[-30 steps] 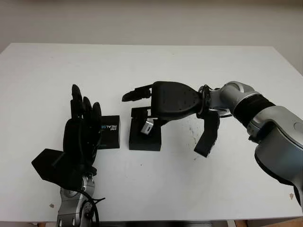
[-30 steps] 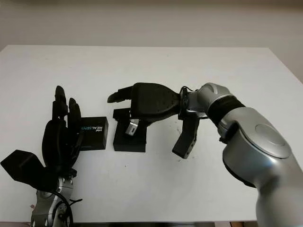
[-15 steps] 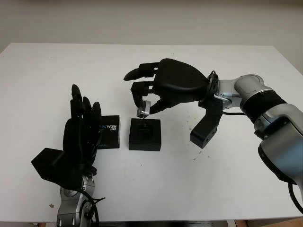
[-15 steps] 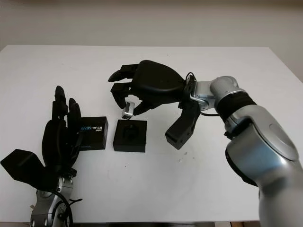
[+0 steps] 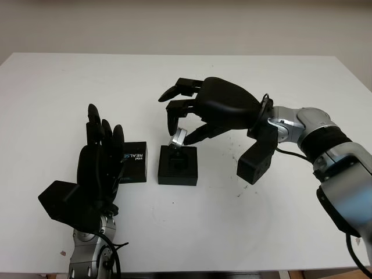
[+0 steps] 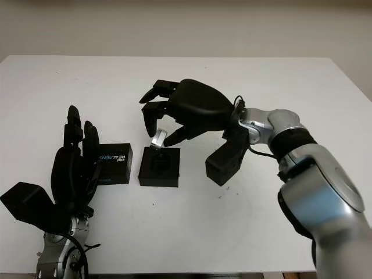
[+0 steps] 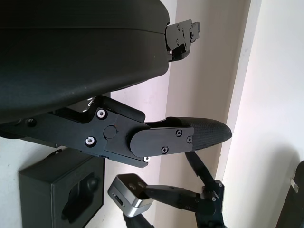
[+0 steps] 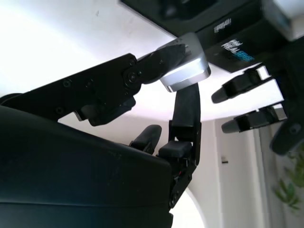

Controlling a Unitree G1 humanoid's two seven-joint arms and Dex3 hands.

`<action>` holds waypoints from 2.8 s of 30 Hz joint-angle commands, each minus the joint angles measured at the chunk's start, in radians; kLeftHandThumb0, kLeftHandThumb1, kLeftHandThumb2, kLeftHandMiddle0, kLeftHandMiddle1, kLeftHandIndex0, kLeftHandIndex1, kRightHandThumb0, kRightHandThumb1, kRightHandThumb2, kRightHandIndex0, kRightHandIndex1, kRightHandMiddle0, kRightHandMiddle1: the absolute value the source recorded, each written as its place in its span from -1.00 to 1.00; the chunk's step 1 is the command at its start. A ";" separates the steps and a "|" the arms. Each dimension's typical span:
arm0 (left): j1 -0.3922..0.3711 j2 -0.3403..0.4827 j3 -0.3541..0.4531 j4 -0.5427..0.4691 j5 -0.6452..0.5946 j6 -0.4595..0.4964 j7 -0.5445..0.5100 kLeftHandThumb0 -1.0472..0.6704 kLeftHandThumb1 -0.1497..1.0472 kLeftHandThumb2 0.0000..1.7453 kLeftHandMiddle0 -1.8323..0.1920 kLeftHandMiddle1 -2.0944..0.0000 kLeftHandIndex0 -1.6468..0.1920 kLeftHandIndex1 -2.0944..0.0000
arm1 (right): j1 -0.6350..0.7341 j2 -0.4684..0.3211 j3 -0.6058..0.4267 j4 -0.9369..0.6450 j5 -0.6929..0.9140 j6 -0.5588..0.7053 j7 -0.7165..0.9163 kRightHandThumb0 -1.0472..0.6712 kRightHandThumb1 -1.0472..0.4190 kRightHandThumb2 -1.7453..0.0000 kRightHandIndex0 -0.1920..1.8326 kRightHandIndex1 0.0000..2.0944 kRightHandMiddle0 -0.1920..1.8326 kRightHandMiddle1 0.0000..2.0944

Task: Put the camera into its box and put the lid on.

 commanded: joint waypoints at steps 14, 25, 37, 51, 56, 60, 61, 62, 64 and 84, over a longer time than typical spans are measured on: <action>0.013 -0.003 0.001 -0.011 0.001 0.001 -0.002 -0.53 1.00 -0.49 1.00 0.96 0.99 0.97 | 0.109 0.085 -0.180 -0.027 0.269 0.013 0.408 -0.17 -0.91 0.93 -0.72 -0.26 -0.36 0.35; 0.014 -0.003 0.000 -0.010 -0.007 -0.001 -0.006 -0.53 1.00 -0.49 1.00 0.97 1.00 0.96 | 0.126 0.102 -0.203 -0.027 0.234 -0.008 0.404 -0.18 -0.90 0.94 -0.72 -0.21 -0.37 0.39; 0.019 -0.003 0.000 -0.011 -0.010 -0.008 -0.009 -0.54 1.00 -0.50 1.00 0.97 1.00 0.97 | 0.117 0.099 -0.191 -0.014 0.148 -0.014 0.327 -0.15 -0.89 0.94 -0.74 -0.18 -0.35 0.41; 0.019 -0.004 -0.001 -0.018 0.001 0.003 -0.004 -0.55 1.00 -0.50 0.99 0.96 0.99 0.97 | 0.106 0.091 -0.190 -0.009 0.129 -0.007 0.329 -0.14 -0.88 0.94 -0.76 -0.17 -0.35 0.40; 0.018 -0.004 0.002 -0.014 -0.008 -0.003 -0.010 -0.55 1.00 -0.51 1.00 0.98 1.00 0.97 | 0.101 0.085 -0.195 -0.007 0.143 0.007 0.361 -0.15 -0.89 0.93 -0.77 -0.18 -0.36 0.39; 0.019 -0.001 0.002 -0.015 -0.003 0.000 -0.007 -0.55 1.00 -0.51 0.99 0.97 0.99 0.97 | 0.103 0.081 -0.199 -0.012 0.150 0.009 0.372 -0.14 -0.90 0.93 -0.76 -0.18 -0.36 0.39; 0.020 -0.001 0.002 -0.016 -0.002 0.003 -0.005 -0.55 1.00 -0.51 0.99 0.97 0.99 0.97 | 0.103 0.081 -0.200 -0.011 0.152 0.009 0.376 -0.14 -0.90 0.93 -0.76 -0.18 -0.36 0.39; 0.020 0.000 0.001 -0.016 -0.001 0.002 -0.006 -0.55 1.00 -0.50 0.99 0.96 0.99 0.97 | 0.104 0.082 -0.201 -0.011 0.155 0.008 0.378 -0.14 -0.90 0.93 -0.76 -0.18 -0.36 0.39; 0.021 0.001 0.002 -0.016 -0.002 0.001 -0.009 -0.55 1.00 -0.50 1.00 0.96 1.00 0.97 | 0.103 0.081 -0.200 -0.012 0.152 0.009 0.379 -0.14 -0.90 0.94 -0.76 -0.19 -0.36 0.39; 0.024 0.003 0.003 -0.019 -0.006 0.003 -0.012 -0.55 1.00 -0.50 1.00 0.96 1.00 0.96 | 0.095 0.068 -0.185 -0.019 0.106 0.028 0.341 -0.08 -0.90 0.94 -0.74 -0.23 -0.35 0.39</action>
